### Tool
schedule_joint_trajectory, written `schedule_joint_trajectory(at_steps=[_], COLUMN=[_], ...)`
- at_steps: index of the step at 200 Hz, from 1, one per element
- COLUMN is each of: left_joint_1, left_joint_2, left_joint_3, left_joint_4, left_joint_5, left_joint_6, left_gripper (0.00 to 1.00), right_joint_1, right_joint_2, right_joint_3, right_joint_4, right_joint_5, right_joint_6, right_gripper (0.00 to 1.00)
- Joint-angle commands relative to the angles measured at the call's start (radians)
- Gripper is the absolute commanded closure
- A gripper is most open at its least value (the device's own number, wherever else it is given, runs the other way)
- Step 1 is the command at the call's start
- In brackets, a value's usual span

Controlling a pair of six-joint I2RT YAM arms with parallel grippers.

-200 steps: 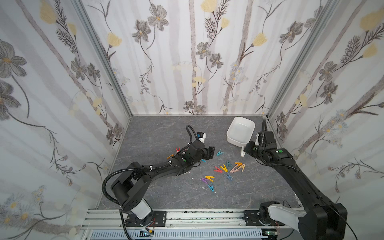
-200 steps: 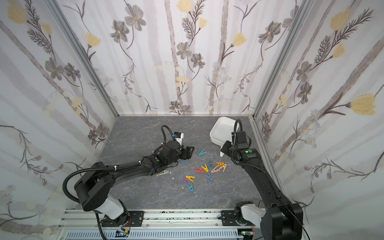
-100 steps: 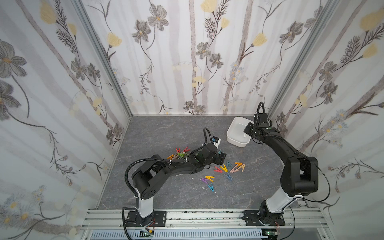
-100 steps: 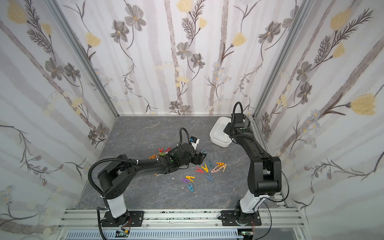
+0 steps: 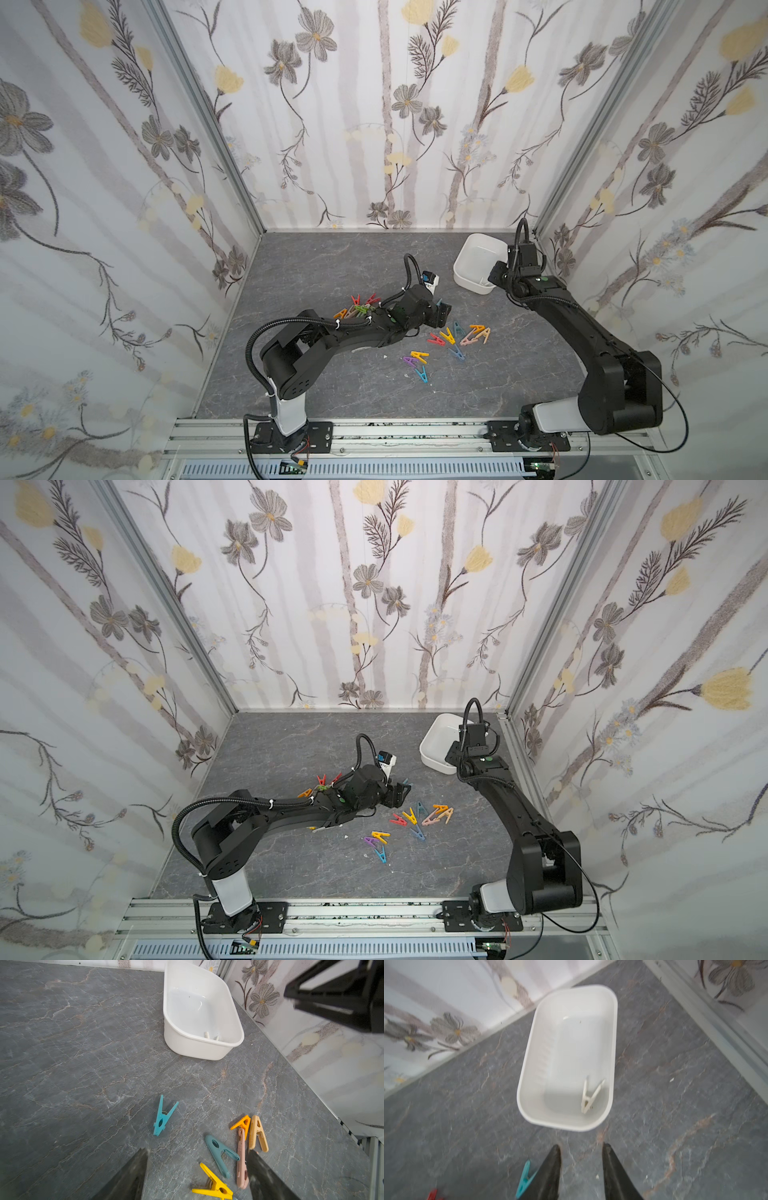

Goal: Put the clothespins into the storage box
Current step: Place the clothespin in the storage box, then pick up the clothespin from the center of the board.

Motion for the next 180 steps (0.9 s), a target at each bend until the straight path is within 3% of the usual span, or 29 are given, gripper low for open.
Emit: schedule_joint_trajectory(at_steps=[1,27,50,110,180], left_joint_1=[-0.022,-0.094,-0.133,-0.150,-0.146], left_joint_2=[-0.025,-0.022,-0.005,0.048,0.051], left_joint_3=[-0.026,-0.045,-0.086,-0.074,-0.061], left_joint_4=[0.043,0.027,0.066,0.058,0.048], left_joint_5=[0.024,0.028,0.036,0.034,0.013], left_joint_6=[0.060,0.122,0.101,0.105,0.122], left_gripper=[0.25,0.25,0.25,0.26,0.26], right_joint_1=[0.047,0.095,0.102,0.102,0.101], right_joint_2=[-0.091,-0.170,-0.167,-0.036,0.022], right_joint_3=[-0.146,-0.309,-0.378,-0.404,-0.397], right_joint_4=[-0.037,-0.040,-0.008,0.065,0.063], right_joint_5=[-0.010,-0.029,-0.060,-0.083,-0.013], right_joint_6=[0.101,0.178,0.185,0.158,0.130], right_gripper=[0.65,0.65,0.65,0.72,0.88])
